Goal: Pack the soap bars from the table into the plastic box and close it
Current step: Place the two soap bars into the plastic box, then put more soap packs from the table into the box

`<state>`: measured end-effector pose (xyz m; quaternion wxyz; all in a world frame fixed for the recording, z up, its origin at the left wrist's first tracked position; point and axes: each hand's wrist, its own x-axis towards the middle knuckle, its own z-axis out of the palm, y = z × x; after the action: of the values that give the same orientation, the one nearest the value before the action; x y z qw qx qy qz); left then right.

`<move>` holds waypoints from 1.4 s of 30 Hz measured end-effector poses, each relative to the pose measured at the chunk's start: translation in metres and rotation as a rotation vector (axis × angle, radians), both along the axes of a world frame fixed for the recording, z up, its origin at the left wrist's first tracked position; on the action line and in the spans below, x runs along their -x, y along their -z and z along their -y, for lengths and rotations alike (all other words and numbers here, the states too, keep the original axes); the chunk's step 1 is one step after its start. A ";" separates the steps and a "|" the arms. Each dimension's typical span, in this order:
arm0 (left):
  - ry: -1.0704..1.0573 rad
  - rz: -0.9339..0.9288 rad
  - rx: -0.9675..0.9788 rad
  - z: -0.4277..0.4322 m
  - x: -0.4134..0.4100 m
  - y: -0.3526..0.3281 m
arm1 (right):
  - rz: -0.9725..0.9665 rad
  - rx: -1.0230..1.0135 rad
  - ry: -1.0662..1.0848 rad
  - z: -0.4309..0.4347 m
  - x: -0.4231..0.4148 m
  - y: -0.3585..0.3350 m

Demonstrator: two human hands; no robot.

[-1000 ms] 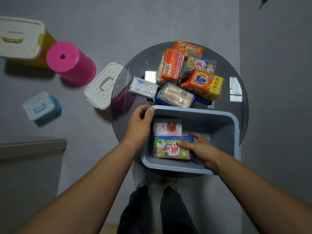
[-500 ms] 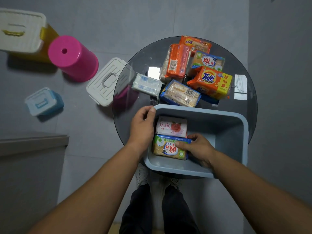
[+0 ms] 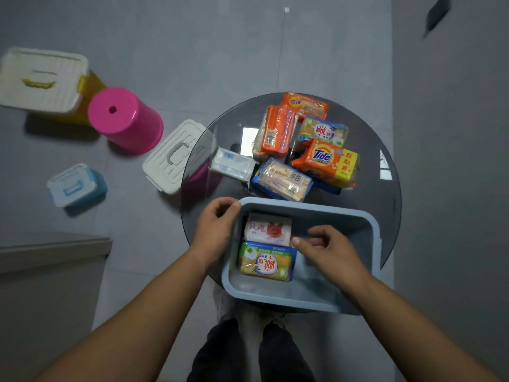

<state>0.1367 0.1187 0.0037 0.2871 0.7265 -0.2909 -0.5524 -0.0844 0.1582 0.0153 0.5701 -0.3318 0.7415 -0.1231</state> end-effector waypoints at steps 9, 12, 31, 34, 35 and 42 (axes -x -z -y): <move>0.025 0.111 -0.030 0.062 -0.020 0.017 | 0.248 0.174 0.086 0.077 0.013 -0.073; 0.077 0.193 -0.086 0.099 -0.030 0.033 | 0.225 0.206 0.145 0.119 0.011 -0.064; 0.415 0.293 -0.300 0.185 -0.051 0.100 | -0.319 0.169 0.081 0.304 0.024 0.069; 0.411 0.208 -0.320 0.190 -0.054 0.100 | -0.289 0.088 0.007 0.311 0.029 0.075; 0.410 0.184 -0.317 0.191 -0.056 0.101 | -0.271 0.065 -0.015 0.313 0.029 0.076; 0.314 0.007 -0.191 0.185 -0.064 0.086 | -0.307 0.004 -0.055 0.322 0.033 0.091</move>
<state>0.2010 -0.0662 -0.0821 0.1260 0.6981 -0.3479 -0.6130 -0.1176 -0.1636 -0.0757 0.4527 -0.3680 0.8102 -0.0567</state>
